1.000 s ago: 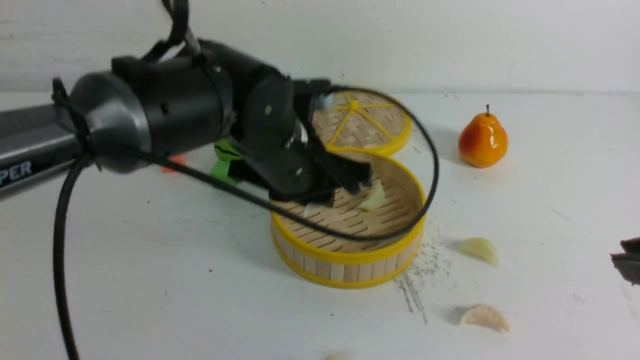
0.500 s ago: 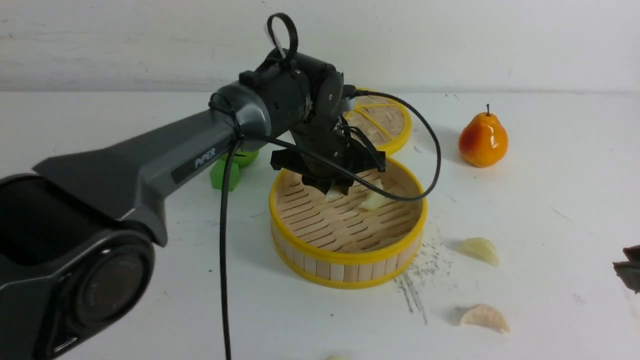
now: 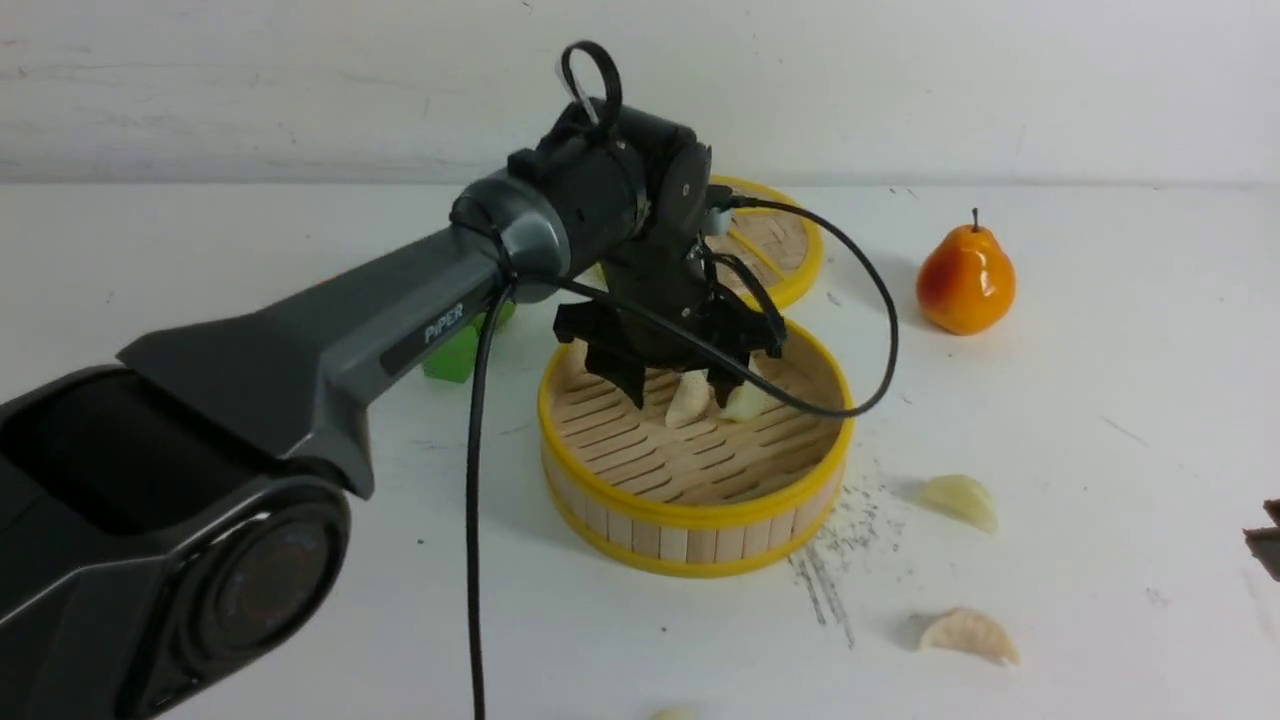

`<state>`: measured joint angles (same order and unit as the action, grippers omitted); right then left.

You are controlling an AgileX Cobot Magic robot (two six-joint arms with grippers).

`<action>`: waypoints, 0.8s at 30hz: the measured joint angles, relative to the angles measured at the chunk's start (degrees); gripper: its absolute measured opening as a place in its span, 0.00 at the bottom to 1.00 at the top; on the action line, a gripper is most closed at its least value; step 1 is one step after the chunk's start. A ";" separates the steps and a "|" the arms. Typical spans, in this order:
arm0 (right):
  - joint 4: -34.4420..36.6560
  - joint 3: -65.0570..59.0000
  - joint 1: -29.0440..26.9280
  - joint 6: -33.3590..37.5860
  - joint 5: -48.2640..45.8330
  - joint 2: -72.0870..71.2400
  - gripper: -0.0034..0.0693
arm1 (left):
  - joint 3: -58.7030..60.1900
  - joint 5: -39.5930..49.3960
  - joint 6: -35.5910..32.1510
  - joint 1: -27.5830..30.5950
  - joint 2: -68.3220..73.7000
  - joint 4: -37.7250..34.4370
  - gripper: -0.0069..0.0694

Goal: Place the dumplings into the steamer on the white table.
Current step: 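Place the dumpling into the bamboo steamer basket with the left gripper, then reach for and grasp a dumpling on the table with the left gripper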

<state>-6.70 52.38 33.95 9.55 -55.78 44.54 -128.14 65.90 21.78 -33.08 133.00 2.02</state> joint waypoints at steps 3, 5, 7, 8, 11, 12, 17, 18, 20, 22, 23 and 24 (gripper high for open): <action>0.00 0.00 0.00 0.00 -0.06 0.00 0.20 | -2.57 3.77 -4.42 -0.10 -3.00 -0.75 0.85; 0.06 0.00 0.00 0.00 0.00 0.00 0.21 | -2.51 4.71 -7.41 -0.11 -7.55 -2.92 0.85; 0.01 0.00 0.00 0.00 0.00 0.00 0.21 | -1.70 4.91 -8.66 -0.23 -9.78 -4.54 0.85; 0.01 0.00 0.00 0.00 0.00 0.00 0.21 | 0.50 4.91 -10.14 -0.35 -14.31 -6.60 0.84; 0.01 0.00 0.00 0.00 -0.06 0.00 0.22 | 8.19 5.09 -11.94 -0.41 -22.15 -8.45 0.82; 0.01 0.00 0.00 0.00 -0.06 0.00 0.22 | 11.66 5.14 -12.58 -0.54 -24.95 -8.48 0.81; 0.01 0.00 0.00 0.00 -0.06 0.00 0.22 | 27.91 5.26 -15.10 -2.58 -33.90 -7.35 0.78; 0.01 0.00 0.00 0.00 0.00 0.00 0.23 | 34.33 5.26 -15.39 -4.28 -35.74 -7.35 0.78; 0.01 0.00 0.00 0.00 0.28 0.00 0.23 | 41.47 4.06 -15.64 -6.61 -36.36 -7.41 0.77; 0.01 0.00 0.00 0.00 0.61 0.00 0.23 | 46.29 0.12 -15.78 -8.43 -36.16 -7.41 0.77; 0.01 0.00 0.00 0.00 0.75 0.00 0.23 | 48.82 -2.11 -15.77 -9.41 -35.79 -7.41 0.77; 0.01 0.00 0.00 0.00 0.96 0.00 0.24 | 50.91 -5.11 -15.91 -10.28 -35.39 -7.41 0.77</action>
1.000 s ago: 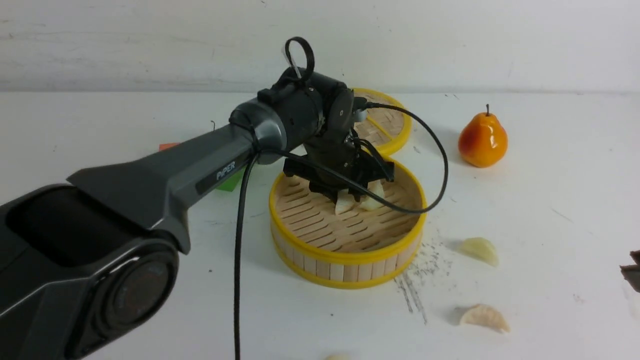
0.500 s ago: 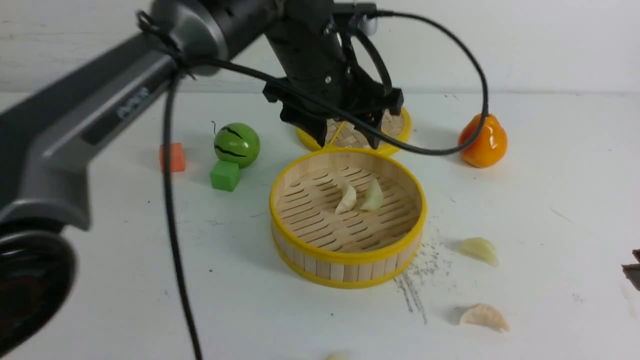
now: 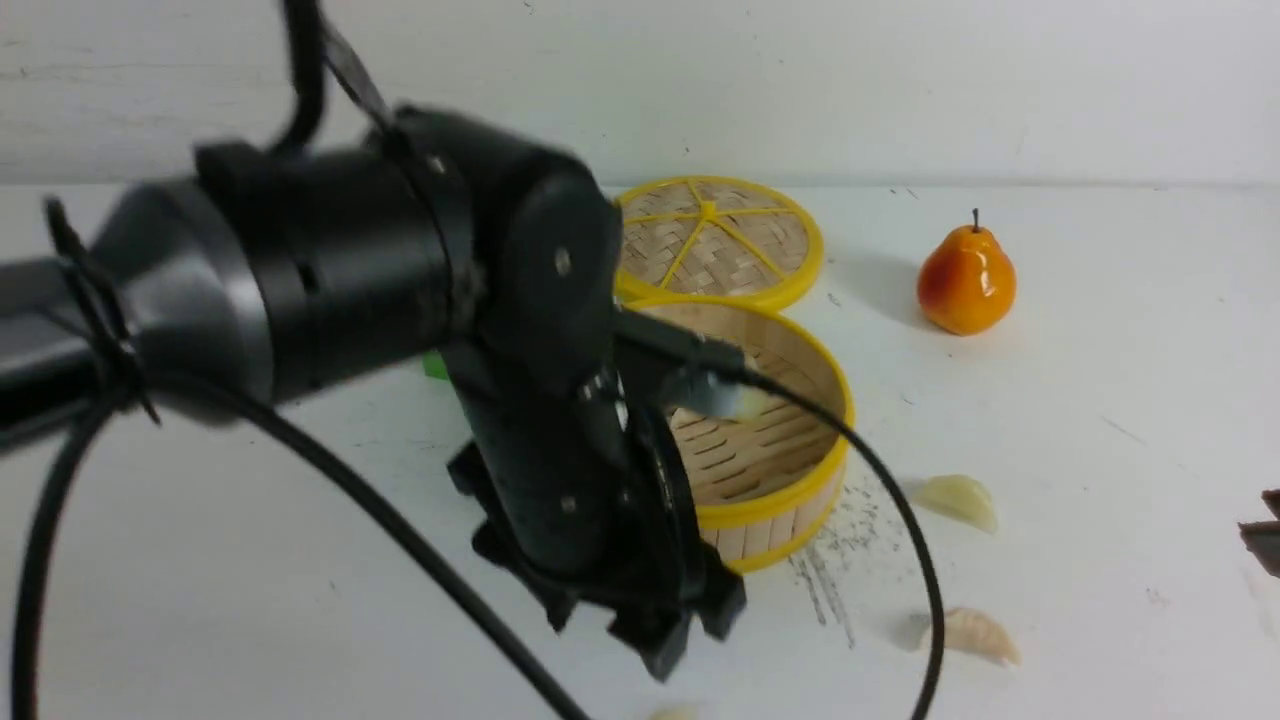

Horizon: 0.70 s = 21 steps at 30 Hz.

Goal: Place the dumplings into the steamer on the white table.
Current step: 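Reach for and grasp a dumpling on the table with the left gripper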

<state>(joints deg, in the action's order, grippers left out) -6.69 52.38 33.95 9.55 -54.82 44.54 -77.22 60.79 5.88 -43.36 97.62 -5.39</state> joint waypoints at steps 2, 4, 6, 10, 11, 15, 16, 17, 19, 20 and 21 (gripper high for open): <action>0.00 0.00 0.00 0.00 0.26 0.00 0.24 | 2.80 -5.84 0.00 -1.22 1.19 0.10 0.77; 0.06 0.00 0.00 0.00 0.41 0.00 0.24 | 4.19 -9.28 0.00 -1.77 2.68 0.29 0.77; 0.06 0.00 0.00 0.00 0.41 0.00 0.24 | 4.72 -13.24 0.00 -2.04 5.62 0.28 0.77; 0.06 0.00 0.00 0.00 0.41 0.00 0.25 | 4.80 -15.11 0.00 -2.04 10.70 0.35 0.77; 0.06 0.00 0.00 0.00 0.36 0.00 0.25 | 4.79 -14.96 0.00 -2.04 11.83 0.35 0.76; 0.06 0.00 0.00 0.00 0.23 0.00 0.25 | 4.44 -13.47 -0.06 -2.04 13.86 0.57 0.64; 0.06 0.00 0.00 0.00 0.23 0.00 0.25 | 4.37 -13.33 -0.06 -2.04 13.87 0.68 0.62; 0.06 0.00 0.00 0.00 0.23 0.00 0.25 | 4.38 -13.00 -0.06 -2.04 13.87 0.83 0.56; 0.06 0.00 0.00 0.00 0.23 0.00 0.25 | 4.07 -12.17 -0.06 -2.04 13.87 0.78 0.40; 0.06 0.00 0.00 0.00 0.23 0.00 0.25 | 4.11 -12.11 -0.06 -2.04 13.87 0.78 0.39; 0.06 0.00 0.00 0.00 0.17 0.00 0.25 | 3.54 -11.42 -0.06 -2.04 13.87 0.52 0.38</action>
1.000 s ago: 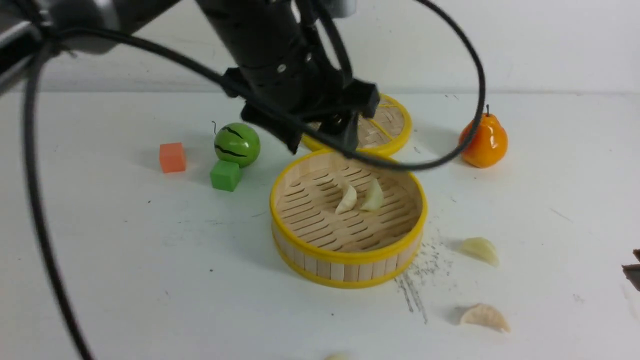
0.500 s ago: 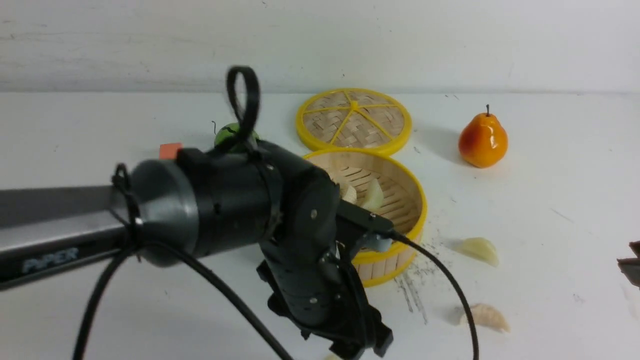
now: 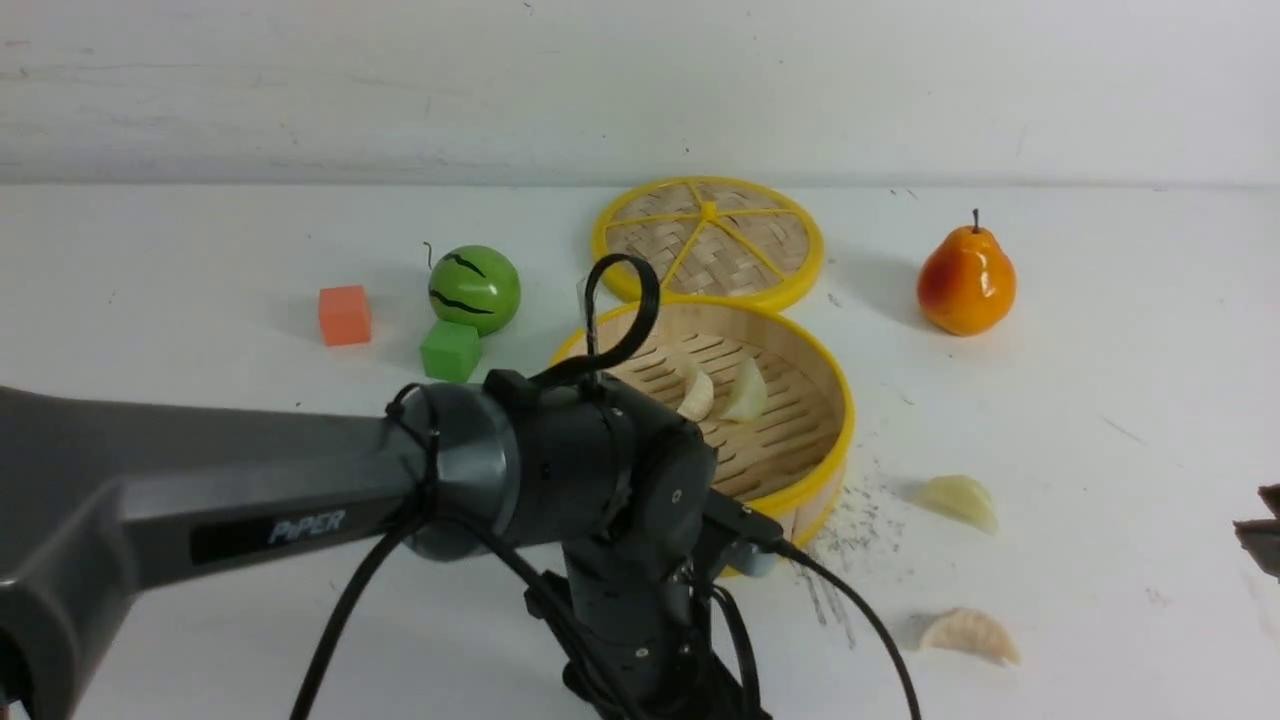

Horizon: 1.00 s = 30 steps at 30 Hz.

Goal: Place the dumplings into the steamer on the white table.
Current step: 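Reach for and grasp a dumpling on the table with the left gripper, then place the dumpling into the bamboo steamer basket with the left gripper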

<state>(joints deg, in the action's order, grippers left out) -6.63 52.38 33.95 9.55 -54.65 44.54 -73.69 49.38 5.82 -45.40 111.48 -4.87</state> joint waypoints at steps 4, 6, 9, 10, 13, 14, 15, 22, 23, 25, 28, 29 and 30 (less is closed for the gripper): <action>0.00 0.00 0.00 0.00 0.00 0.00 0.25 | -4.78 4.51 0.39 0.08 -1.23 -0.38 0.38; 0.00 0.00 0.00 0.00 0.06 0.00 0.26 | -8.72 5.66 1.38 0.62 -2.59 -0.16 0.38; 0.00 0.00 0.00 0.00 0.24 0.00 0.26 | -18.76 7.99 3.18 3.63 -3.40 0.76 0.38; 0.00 0.00 0.00 0.00 0.26 0.00 0.26 | -20.68 8.41 3.52 4.49 -3.29 0.90 0.38; 0.00 -0.23 0.00 0.00 0.53 0.00 0.27 | -28.63 10.16 4.59 8.77 -1.07 1.27 0.38; 0.00 -0.96 0.00 0.00 1.18 0.00 0.27 | -32.86 10.76 4.80 11.18 1.19 1.51 0.38; 0.00 -1.61 0.00 0.00 1.62 0.00 0.27 | -35.12 10.95 4.85 12.49 2.79 1.80 0.38; -1.51 -4.14 0.00 -6.13 2.73 1.21 0.28 | -42.06 9.40 5.02 15.49 13.51 4.19 0.38; -2.26 -4.00 0.00 -7.40 2.52 1.43 0.28 | -42.14 9.00 5.02 15.49 14.24 4.87 0.38; -6.18 -2.58 0.00 -12.79 1.20 3.57 0.28 | -42.27 7.63 5.70 15.49 16.21 6.55 0.38; -9.70 -0.14 0.00 -17.09 -1.21 6.68 0.28 | -42.31 6.37 7.27 15.49 17.96 9.09 0.40; -10.69 0.96 0.00 -18.01 -2.37 8.19 0.28 | -42.31 5.99 8.11 15.49 18.36 10.06 0.42; -11.50 2.49 0.00 -18.72 -3.73 10.39 0.28 | -42.31 5.56 9.58 15.49 18.74 11.11 0.48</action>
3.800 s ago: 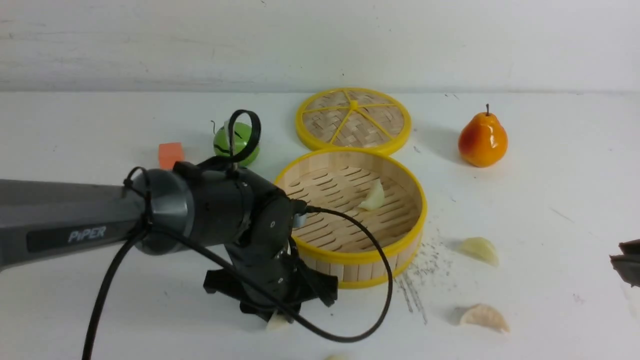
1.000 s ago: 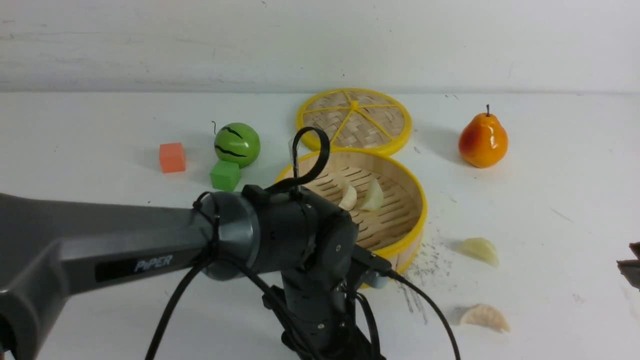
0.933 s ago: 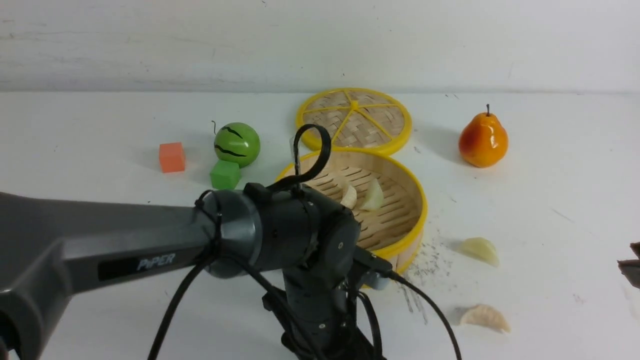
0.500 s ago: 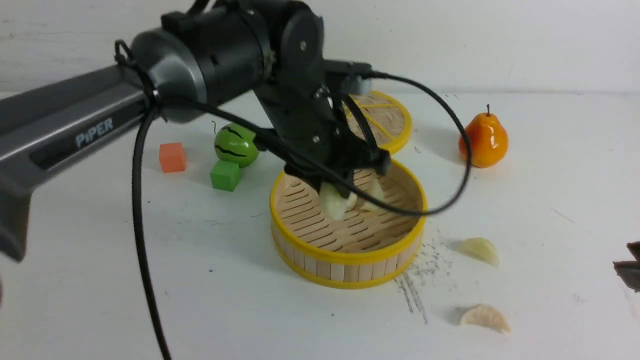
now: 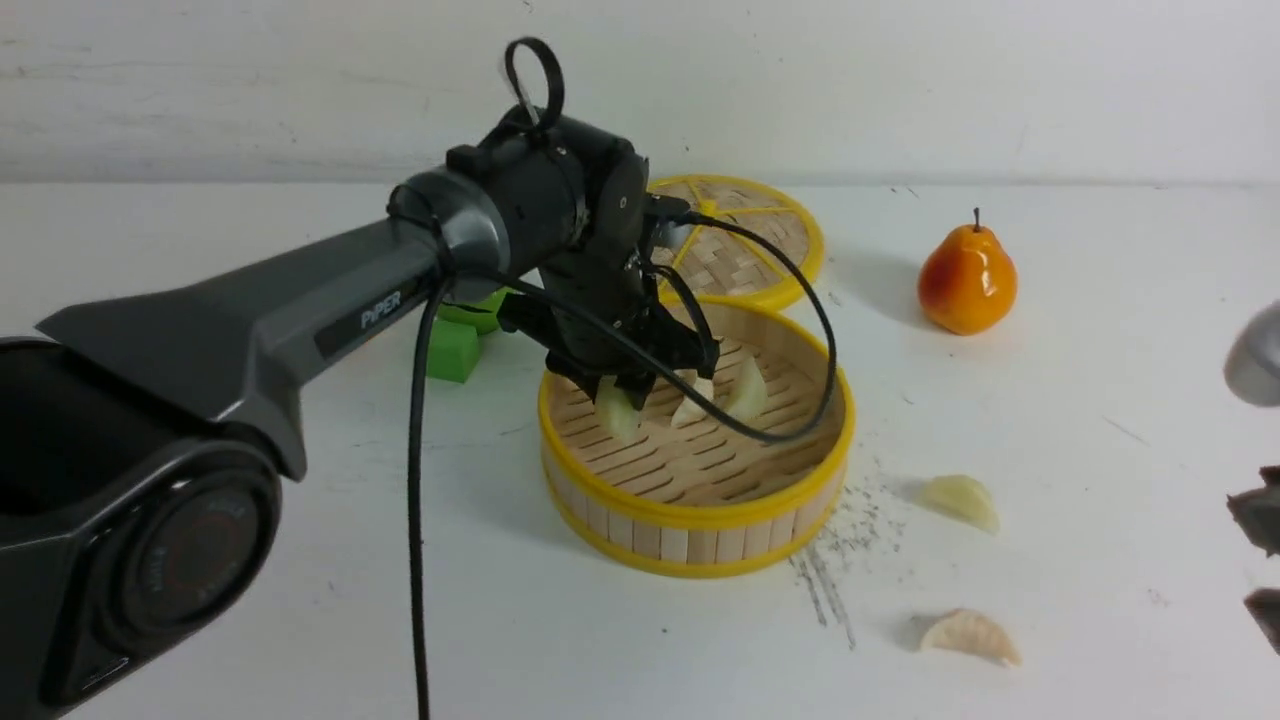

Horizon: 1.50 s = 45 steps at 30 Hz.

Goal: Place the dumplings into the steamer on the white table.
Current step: 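Place the dumpling into the bamboo steamer basket with the left gripper, then reach for and grasp a dumpling lying on the table beside the steamer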

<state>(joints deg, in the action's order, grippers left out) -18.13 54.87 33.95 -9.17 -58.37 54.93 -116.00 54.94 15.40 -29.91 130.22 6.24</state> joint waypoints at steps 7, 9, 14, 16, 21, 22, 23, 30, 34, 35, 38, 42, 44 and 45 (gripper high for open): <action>1.15 6.17 -6.55 -0.55 -0.14 9.71 0.12 | -3.51 4.72 1.64 0.00 -1.08 1.14 0.73; 4.05 8.02 -11.61 0.31 1.07 12.44 0.04 | -5.77 8.48 0.33 0.00 -3.55 1.14 0.74; 17.71 11.84 -22.17 10.84 2.62 19.74 0.02 | -7.73 13.88 -2.31 0.00 -12.39 1.14 0.63; 27.13 14.12 -25.71 20.08 2.67 25.35 0.02 | -8.01 15.87 -3.78 0.00 -17.51 1.14 0.47; 35.82 17.46 -27.86 34.36 2.70 34.27 0.05 | -8.01 16.29 -4.83 0.00 -24.93 1.14 0.18; 36.78 17.92 -27.80 36.54 2.98 36.01 0.08 | -7.88 16.29 -4.83 0.00 -26.48 1.14 0.12; 37.40 18.23 -27.61 38.45 3.71 37.59 0.12 | -7.40 16.29 -4.83 0.00 -28.15 1.02 0.08; 35.99 18.44 -25.28 45.78 14.31 45.46 0.61 | 4.42 16.29 -4.60 0.00 -40.70 -3.40 0.07; 30.62 18.44 -23.56 46.63 19.53 49.90 0.86 | 19.29 16.29 -4.77 0.00 -50.87 -5.53 0.07; 28.99 18.44 -23.14 46.63 20.81 51.28 0.88 | 23.83 16.29 -4.77 0.00 -53.30 -5.53 0.07; 26.11 18.46 -22.88 46.16 23.35 54.38 0.85 | 33.93 16.29 -4.77 0.00 -60.72 -5.58 0.07; 23.04 18.56 -22.86 43.52 24.23 57.28 0.65 | 45.07 16.29 -4.77 0.00 -69.42 -5.58 0.07; 22.42 18.94 -22.80 42.82 23.70 57.46 0.47 | 48.49 16.09 -4.77 0.00 -73.33 -5.58 0.07; 22.04 19.14 -22.81 42.64 23.11 57.46 0.37 | 50.18 15.81 -4.77 0.00 -75.33 -5.58 0.07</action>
<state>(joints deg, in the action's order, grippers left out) 3.91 74.01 11.15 33.47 -35.26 112.38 -65.82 70.75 10.63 -29.91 54.89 0.67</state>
